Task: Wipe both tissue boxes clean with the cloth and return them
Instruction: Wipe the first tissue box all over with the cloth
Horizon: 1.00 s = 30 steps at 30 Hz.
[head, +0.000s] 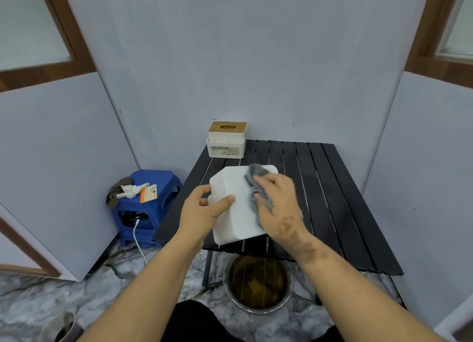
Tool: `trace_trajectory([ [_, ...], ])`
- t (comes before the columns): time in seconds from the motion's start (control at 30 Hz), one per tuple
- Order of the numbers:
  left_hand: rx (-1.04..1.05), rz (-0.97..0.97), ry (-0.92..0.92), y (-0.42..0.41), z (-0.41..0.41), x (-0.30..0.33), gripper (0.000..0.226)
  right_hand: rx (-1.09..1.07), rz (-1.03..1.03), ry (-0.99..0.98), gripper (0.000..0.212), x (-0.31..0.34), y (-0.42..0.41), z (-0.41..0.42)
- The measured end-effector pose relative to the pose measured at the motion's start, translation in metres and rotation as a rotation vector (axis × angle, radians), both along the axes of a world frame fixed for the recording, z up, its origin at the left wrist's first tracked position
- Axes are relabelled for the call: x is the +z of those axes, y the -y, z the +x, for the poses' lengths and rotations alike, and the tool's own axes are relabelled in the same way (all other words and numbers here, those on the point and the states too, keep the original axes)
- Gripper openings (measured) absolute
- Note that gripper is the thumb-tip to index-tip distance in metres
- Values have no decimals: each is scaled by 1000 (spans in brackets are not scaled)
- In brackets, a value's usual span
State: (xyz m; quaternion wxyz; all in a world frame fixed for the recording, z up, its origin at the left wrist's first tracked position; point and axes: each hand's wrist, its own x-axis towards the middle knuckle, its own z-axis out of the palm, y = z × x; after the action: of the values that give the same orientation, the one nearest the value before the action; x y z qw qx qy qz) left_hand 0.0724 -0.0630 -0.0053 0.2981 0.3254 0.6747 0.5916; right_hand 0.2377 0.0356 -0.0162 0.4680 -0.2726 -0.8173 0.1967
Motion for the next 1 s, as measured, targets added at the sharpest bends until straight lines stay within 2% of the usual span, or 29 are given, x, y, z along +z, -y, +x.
trace_trajectory([
  [0.07,-5,6,10,2,0,-1,60,178,149,37,38,9,7,-2],
  [0.1,-8,2,16,3,0,-1,64,190,173,29,38,10,1,-2],
  [0.13,-9,0,21,3,0,-1,65,133,138,-3,37,8,-7,-1],
  [0.23,-4,5,14,2,2,-1,62,-190,-183,-73,35,9,-20,-2],
  [0.27,-1,5,9,2,2,-2,64,-206,-201,-55,36,13,-17,-7],
  [0.3,2,3,7,2,2,-3,67,-137,-133,-30,38,17,-9,-13],
  [0.4,12,8,5,6,2,-3,81,265,121,66,44,22,3,-18],
  [0.47,15,2,10,8,2,-5,89,228,100,47,44,19,-14,-13],
  [0.53,9,4,10,8,3,-6,81,-4,-74,-17,43,17,-29,-8],
  [0.57,11,7,11,8,3,-6,74,-52,-107,-17,44,17,-29,-9],
  [0.6,16,8,15,8,4,-7,70,-13,-56,4,48,19,-23,-13],
  [0.67,20,18,18,8,4,-10,74,217,92,71,54,18,-7,-20],
  [0.73,24,22,23,10,3,-13,76,349,138,107,51,14,-6,-19],
  [0.77,23,23,28,10,3,-14,73,315,123,82,48,12,-14,-16],
  [0.87,18,25,27,8,3,-13,64,24,-69,11,45,13,-24,-12],
  [0.9,14,24,22,8,4,-12,64,40,-66,17,47,15,-16,-15],
  [1.0,7,21,-5,11,3,-13,63,377,72,103,50,12,15,-22],
])
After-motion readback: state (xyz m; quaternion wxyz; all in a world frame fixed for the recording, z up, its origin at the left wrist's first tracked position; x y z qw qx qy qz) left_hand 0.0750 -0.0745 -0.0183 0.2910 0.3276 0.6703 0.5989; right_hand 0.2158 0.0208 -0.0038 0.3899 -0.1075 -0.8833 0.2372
